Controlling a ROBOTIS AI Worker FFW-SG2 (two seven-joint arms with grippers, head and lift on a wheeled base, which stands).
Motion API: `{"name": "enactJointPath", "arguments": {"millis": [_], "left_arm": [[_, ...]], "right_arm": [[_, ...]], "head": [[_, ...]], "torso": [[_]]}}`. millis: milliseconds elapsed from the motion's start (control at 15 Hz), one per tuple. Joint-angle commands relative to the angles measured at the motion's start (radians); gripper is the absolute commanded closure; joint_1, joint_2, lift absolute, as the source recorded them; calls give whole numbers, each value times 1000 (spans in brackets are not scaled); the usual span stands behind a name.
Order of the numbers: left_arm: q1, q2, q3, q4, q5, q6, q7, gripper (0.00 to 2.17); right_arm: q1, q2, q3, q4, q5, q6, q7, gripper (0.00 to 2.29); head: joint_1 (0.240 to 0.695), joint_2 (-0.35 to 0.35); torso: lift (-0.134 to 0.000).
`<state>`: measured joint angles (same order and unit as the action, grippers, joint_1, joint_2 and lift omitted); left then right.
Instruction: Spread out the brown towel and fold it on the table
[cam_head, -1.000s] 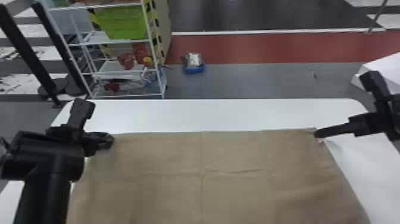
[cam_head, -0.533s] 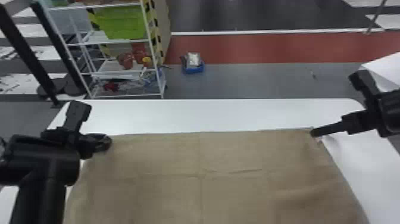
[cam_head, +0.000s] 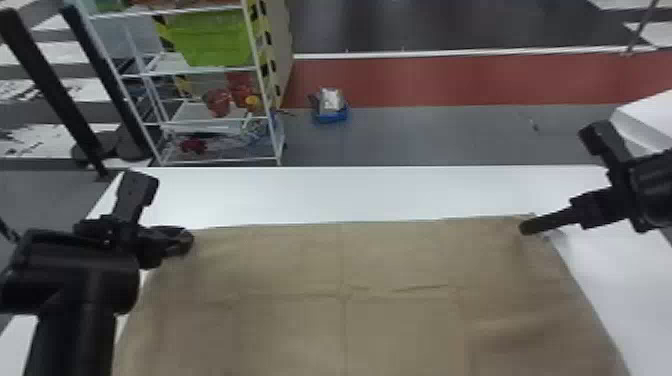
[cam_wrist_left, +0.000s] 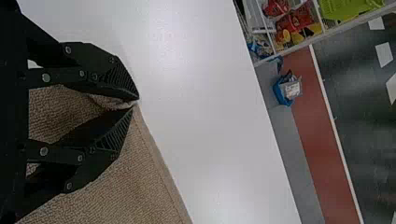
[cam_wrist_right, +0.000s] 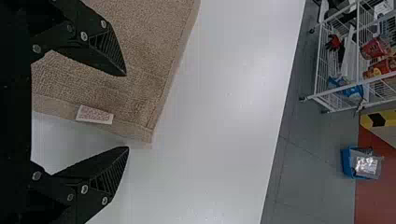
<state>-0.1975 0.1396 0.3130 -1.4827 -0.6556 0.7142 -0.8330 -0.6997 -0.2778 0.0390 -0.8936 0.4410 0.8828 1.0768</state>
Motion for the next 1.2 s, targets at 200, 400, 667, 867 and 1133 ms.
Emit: {"name": "enactJointPath", "arguments": {"millis": [200, 400, 667, 867, 1133], "left_arm": [[3, 0, -3, -2, -1, 0, -12, 812], [4, 0, -2, -13, -6, 0, -34, 812], [7, 0, 0, -21, -9, -3, -41, 812], [6, 2, 0, -21, -9, -6, -43, 812], [6, 3, 26, -22, -2, -37, -38, 812]], "right_arm": [[2, -4, -8, 1, -7, -21, 0, 589], [2, -8, -10, 1, -8, -37, -6, 589], [0, -11, -10, 4, -1, -43, -21, 839], [0, -11, -24, 7, 2, -55, -21, 930], [5, -18, -73, -7, -15, -67, -15, 998]], "head": [[695, 91], [695, 88], [695, 81], [695, 76], [695, 73]], "torso": [[-124], [-124], [-124], [-124], [-124]]}}
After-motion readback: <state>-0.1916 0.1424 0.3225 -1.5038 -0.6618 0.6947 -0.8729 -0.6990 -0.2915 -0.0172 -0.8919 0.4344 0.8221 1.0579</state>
